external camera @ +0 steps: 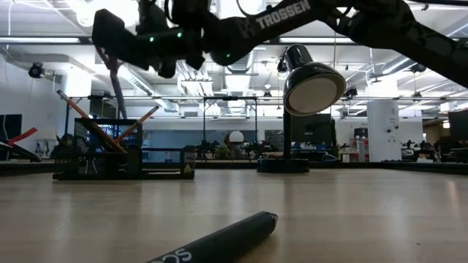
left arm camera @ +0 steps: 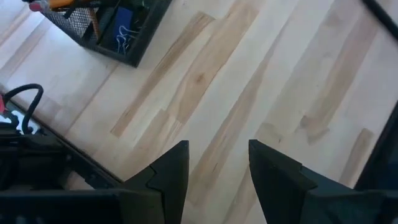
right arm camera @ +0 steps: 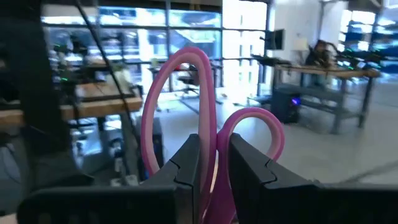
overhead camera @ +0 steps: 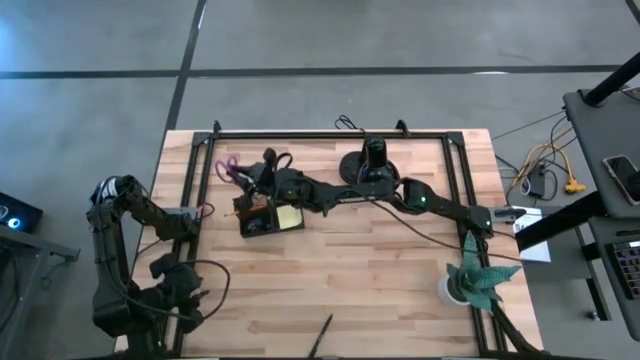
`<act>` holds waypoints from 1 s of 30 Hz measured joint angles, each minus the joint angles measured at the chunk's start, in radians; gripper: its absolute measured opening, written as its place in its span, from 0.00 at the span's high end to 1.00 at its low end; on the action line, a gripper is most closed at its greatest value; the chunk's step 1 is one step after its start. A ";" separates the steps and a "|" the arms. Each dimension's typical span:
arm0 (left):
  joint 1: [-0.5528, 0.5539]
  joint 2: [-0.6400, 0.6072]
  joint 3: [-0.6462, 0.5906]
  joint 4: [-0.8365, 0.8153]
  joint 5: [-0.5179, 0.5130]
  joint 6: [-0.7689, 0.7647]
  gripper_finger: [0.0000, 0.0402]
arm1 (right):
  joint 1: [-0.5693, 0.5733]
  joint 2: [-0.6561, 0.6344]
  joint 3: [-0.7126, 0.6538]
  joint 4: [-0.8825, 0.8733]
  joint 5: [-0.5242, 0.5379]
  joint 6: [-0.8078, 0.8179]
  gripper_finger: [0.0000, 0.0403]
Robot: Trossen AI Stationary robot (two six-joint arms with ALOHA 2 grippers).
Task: Pick and place office supplies into organizer
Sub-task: Put the purple scissors into the black desk organizer, then put the black pen into the black desk organizer
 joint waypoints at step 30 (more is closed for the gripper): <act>0.001 0.000 -0.058 0.000 0.029 0.000 0.63 | 0.096 -0.048 -0.197 -0.381 0.008 0.251 0.38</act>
